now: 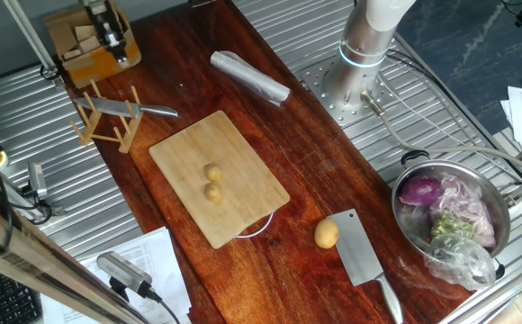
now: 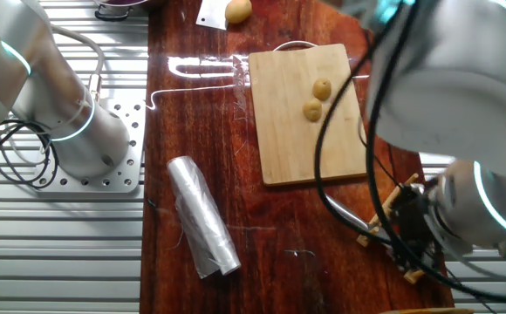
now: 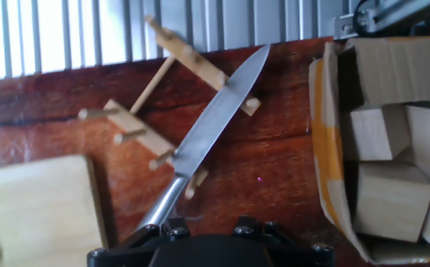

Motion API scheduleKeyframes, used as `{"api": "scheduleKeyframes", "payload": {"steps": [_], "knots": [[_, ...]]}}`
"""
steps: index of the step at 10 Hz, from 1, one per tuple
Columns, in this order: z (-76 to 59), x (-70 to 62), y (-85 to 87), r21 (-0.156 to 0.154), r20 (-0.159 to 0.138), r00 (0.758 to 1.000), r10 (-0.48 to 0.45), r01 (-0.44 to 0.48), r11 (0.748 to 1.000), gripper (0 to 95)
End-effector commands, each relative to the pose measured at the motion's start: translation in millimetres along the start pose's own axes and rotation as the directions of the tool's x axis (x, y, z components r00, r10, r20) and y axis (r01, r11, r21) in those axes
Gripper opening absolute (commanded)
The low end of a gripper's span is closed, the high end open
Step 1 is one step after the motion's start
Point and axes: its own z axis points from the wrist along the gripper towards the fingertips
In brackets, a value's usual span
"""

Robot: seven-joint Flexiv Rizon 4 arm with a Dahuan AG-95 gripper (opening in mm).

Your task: Chop the potatoes

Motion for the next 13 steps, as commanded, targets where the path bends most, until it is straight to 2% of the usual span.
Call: {"api": "scheduleKeyframes", "payload": {"steps": [1,3,4,5,6,8,10,13], "knots": [[12.1,-20.8,-4.7,-0.010,0.034,0.999,-0.023,0.023,1.000,38.0],[12.7,-21.1,-4.8,0.015,0.027,0.999,-0.033,0.032,0.999,38.0],[12.7,-21.1,-4.8,0.013,0.029,0.999,-0.028,0.028,1.000,38.0],[12.7,-21.1,-4.8,0.004,0.034,0.999,-0.020,0.020,1.000,19.0],[12.7,-21.1,-4.8,-0.006,0.046,0.999,-0.022,0.022,1.000,38.0],[24.8,-24.7,-7.4,-0.014,0.059,0.998,-0.014,0.015,1.000,38.0],[45.2,-30.6,-11.5,-0.019,0.078,0.997,-0.024,0.025,0.999,38.0],[48.6,-31.1,-11.9,-0.028,0.067,0.998,-0.017,0.019,0.999,38.0]]}}
